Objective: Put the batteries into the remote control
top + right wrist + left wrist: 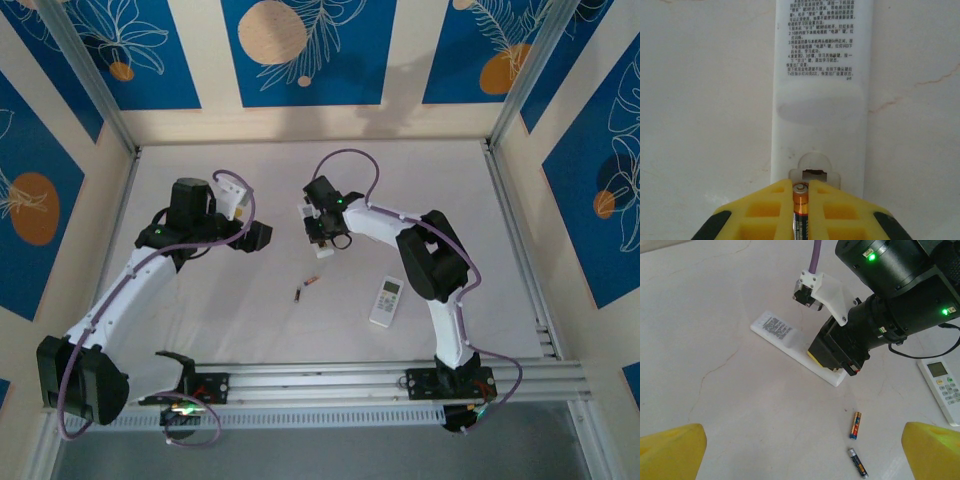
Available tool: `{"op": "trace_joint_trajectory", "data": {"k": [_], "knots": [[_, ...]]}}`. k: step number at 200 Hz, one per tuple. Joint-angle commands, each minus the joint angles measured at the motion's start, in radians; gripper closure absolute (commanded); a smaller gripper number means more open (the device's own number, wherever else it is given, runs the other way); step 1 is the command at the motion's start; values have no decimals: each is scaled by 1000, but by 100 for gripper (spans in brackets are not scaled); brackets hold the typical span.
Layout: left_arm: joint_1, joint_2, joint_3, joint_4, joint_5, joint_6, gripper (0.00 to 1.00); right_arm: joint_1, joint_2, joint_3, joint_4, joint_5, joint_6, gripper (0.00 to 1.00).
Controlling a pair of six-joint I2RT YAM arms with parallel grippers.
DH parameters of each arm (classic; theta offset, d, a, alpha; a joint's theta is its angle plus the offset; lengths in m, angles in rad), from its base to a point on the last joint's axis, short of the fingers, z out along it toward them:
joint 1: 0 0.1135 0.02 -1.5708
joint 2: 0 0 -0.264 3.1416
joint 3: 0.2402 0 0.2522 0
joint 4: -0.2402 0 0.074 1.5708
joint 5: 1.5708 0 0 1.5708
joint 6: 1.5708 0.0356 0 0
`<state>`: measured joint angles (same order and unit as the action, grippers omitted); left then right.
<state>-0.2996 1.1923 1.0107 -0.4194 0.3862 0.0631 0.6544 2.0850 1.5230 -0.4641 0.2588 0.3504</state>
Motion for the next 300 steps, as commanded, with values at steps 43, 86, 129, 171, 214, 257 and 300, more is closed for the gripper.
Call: {"op": "trace_joint_trajectory", "data": {"k": [43, 86, 129, 171, 214, 257, 300], "knots": [[-10, 3, 1, 9, 0, 22, 0, 16, -55, -24, -95, -27, 24, 80], [-10, 4, 1, 7, -4, 24, 0, 15, -69, 54, -140, -9, 11, 72], [-10, 2, 1, 5, -3, 23, 0, -3, -60, 114, -148, -5, 12, 67], [-10, 1, 2, 6, -5, 25, 0, -27, -6, 173, -160, -17, 21, 68], [-10, 1, 3, 5, -4, 25, 0, -27, 31, 184, -160, -34, 23, 71], [-10, 1, 3, 5, -4, 25, 0, -27, 53, 176, -160, -47, 24, 73], [-10, 2, 2, 6, -3, 26, 0, -27, 75, 165, -157, -44, 19, 76]]}}
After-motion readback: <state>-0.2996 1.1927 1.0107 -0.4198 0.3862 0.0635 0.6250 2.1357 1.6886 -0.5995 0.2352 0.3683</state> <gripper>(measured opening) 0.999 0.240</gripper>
